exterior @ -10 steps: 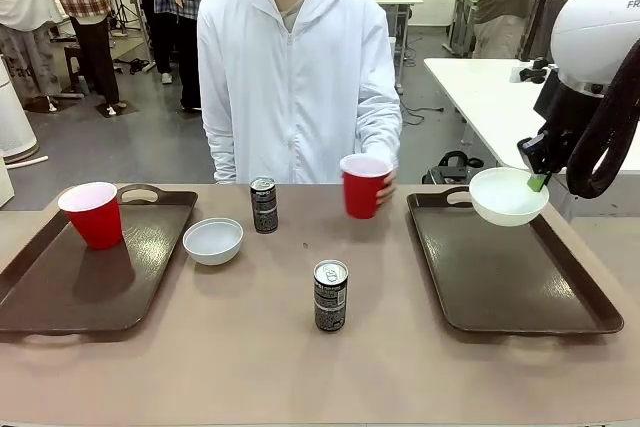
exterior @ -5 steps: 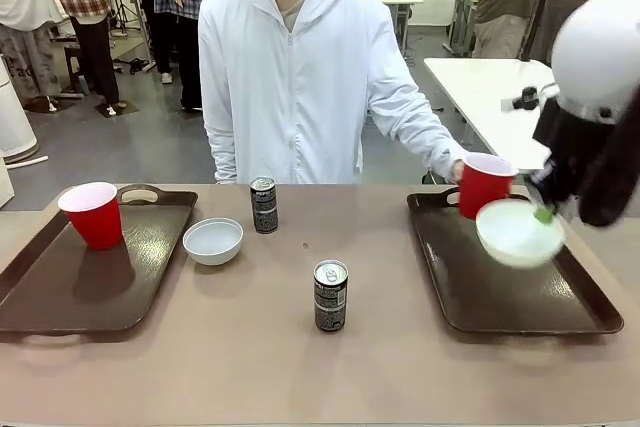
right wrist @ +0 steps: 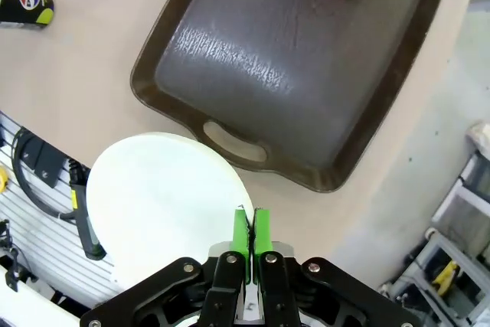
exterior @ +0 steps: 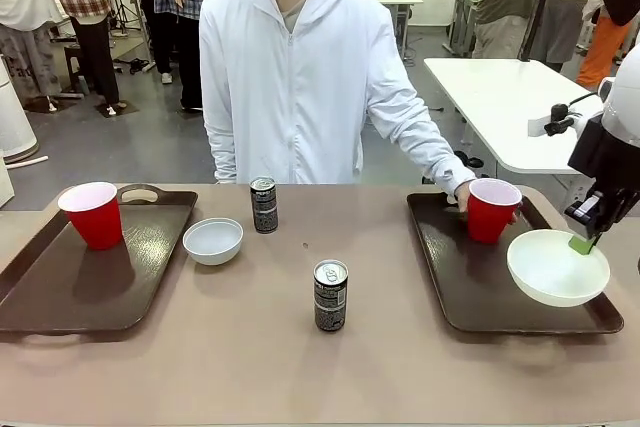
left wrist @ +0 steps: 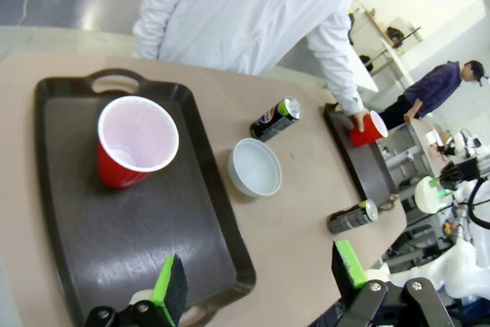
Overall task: Prepare tableware on both trays.
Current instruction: Pick up a Picnic Bowl from the table and place it on a Handle tray.
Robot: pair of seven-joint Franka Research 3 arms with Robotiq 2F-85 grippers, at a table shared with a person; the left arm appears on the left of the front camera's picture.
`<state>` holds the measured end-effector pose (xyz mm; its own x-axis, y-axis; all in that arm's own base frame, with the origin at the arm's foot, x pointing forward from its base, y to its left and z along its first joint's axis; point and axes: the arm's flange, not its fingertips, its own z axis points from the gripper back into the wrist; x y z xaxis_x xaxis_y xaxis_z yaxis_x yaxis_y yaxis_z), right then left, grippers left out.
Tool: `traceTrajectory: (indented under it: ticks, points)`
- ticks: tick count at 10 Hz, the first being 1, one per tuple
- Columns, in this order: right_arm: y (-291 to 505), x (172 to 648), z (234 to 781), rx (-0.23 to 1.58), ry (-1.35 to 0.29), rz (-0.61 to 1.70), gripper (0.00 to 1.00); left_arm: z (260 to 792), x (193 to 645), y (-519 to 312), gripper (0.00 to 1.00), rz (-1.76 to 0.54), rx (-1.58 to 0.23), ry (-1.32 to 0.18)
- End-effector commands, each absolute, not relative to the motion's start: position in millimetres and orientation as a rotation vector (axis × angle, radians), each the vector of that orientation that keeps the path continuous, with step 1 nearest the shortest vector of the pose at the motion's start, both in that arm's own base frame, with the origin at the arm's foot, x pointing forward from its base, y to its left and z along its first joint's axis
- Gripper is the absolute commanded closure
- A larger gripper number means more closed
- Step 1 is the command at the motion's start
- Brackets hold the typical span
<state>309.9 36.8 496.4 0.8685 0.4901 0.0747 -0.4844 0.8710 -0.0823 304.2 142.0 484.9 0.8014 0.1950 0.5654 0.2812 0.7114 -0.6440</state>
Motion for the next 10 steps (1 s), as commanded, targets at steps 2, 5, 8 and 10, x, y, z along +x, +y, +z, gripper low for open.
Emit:
traceTrajectory:
  ticks: [2,5,8,10]
  points:
    - [39.2,331.3,492.8,-0.048,-0.067,0.486,0.96,483.5,303.1,143.9,0.0,-0.061,-0.8,-0.667]
    - [45.3,389.7,472.2,0.065,-0.046,0.448,0.96,483.5,303.1,143.9,0.0,-0.061,-0.8,-0.667]
    - [47.7,417.3,423.2,0.071,0.037,0.411,0.96,483.5,303.1,143.9,0.0,-0.061,-0.8,-0.667]
    - [44.1,424.9,402.7,0.055,0.053,0.41,0.96,483.5,303.1,143.9,0.0,-0.061,-0.8,-0.667]
